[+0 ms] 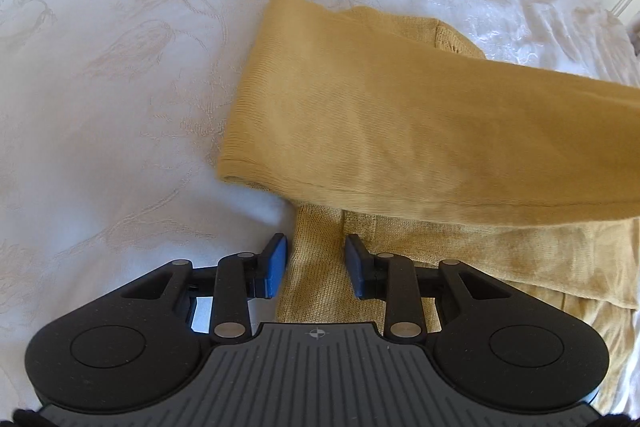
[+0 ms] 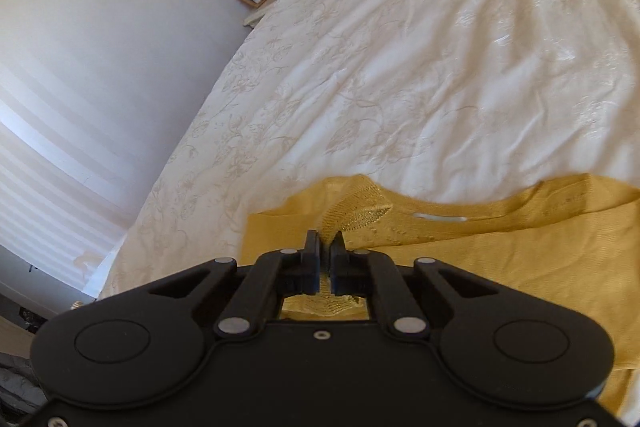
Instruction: Fold small clothes
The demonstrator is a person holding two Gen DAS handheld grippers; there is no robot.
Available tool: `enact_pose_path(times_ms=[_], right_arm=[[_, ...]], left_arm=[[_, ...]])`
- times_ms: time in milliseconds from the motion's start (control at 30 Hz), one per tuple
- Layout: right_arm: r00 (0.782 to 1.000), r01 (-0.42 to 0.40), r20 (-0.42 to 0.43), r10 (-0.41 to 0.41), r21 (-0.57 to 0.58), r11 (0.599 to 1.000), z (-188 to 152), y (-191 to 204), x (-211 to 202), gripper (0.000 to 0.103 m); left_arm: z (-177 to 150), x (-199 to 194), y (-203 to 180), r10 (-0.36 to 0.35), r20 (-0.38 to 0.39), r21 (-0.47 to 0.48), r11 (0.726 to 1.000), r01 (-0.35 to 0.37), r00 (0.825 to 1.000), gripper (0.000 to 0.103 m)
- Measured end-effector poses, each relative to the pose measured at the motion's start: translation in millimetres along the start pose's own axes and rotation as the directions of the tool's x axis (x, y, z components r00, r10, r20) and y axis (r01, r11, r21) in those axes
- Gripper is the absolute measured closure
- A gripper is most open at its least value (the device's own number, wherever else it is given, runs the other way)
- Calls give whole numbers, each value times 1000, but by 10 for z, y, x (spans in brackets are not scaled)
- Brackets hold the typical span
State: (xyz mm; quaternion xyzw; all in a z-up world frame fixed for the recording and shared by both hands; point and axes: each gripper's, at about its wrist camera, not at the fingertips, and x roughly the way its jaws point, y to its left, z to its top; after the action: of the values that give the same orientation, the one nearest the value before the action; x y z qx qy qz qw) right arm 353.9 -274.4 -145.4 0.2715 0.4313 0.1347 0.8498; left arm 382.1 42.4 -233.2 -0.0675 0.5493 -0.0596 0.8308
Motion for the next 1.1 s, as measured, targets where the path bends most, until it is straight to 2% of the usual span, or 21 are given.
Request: enact_pose_path(times_ms=[267,500,633,767,900,1100], right_arm=[[986,166,-1,-167,104,981,-125,-661,-298,92],[966,258,-64,-252,138,956,-309,-1034,-185,91],[945,321,-95,-313,93,942,-410,-1140,-38,88],[914,399,-112,-391,62,915,-476,-1198,44,84],[902,426,-110,-417,76,902,-508,-1271,-10,84],[904,428,-24,-428,61,902,-449,-1174,-124,83]], left_arm=[[-6,10,-49,12,-2,23,1000,-12,1000,71],[11,27,-85,17,-13,58,998,-16,1000,71],[29,-3,-108,14,-37,100,995,-11,999,71],[14,-138,-109,6,-54,131,991,1,998,71],[-18,-363,-127,-24,-41,159,987,30,999,71],[188,-474,-292,-68,20,182,981,63,997,70]])
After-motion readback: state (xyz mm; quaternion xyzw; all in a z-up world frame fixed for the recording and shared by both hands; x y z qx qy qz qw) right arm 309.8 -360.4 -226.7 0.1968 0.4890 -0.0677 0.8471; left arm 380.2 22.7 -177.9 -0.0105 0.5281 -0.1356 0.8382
